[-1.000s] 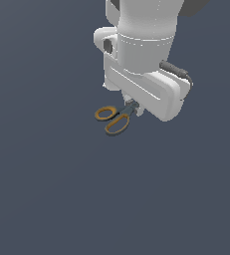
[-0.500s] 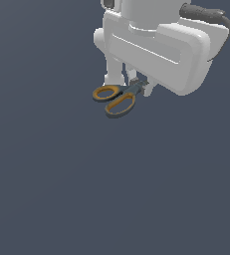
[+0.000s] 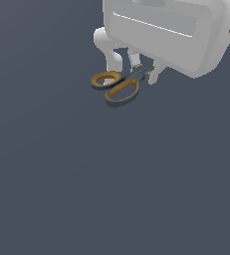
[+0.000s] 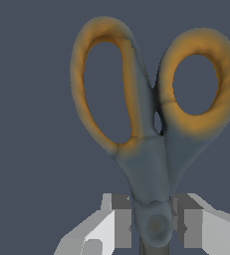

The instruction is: Pick up the object and move it to a goal position.

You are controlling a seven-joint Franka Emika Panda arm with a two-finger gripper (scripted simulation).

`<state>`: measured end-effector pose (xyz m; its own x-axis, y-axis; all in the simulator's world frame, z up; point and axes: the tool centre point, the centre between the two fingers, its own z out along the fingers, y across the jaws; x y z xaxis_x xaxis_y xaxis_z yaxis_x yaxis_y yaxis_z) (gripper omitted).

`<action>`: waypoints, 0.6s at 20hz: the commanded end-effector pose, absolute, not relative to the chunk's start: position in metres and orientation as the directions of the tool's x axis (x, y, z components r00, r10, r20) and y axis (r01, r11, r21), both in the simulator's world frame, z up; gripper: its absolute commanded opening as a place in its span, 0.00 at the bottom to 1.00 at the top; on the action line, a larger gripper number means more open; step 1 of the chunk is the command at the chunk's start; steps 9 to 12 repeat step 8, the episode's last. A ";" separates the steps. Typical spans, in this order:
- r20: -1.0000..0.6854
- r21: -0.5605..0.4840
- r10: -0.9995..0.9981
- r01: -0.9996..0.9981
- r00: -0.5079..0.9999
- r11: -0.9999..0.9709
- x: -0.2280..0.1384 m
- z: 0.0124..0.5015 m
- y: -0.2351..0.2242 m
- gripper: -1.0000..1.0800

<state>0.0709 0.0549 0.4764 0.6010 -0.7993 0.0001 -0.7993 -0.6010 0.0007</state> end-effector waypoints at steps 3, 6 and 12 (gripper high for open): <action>0.000 0.000 -0.799 -0.799 0.601 -0.601 0.072 0.483 0.055 0.00; 0.000 0.000 -0.799 -0.799 0.601 -0.601 0.072 0.484 0.055 0.00; 0.000 0.000 -0.799 -0.799 0.601 -0.601 0.072 0.484 0.055 0.00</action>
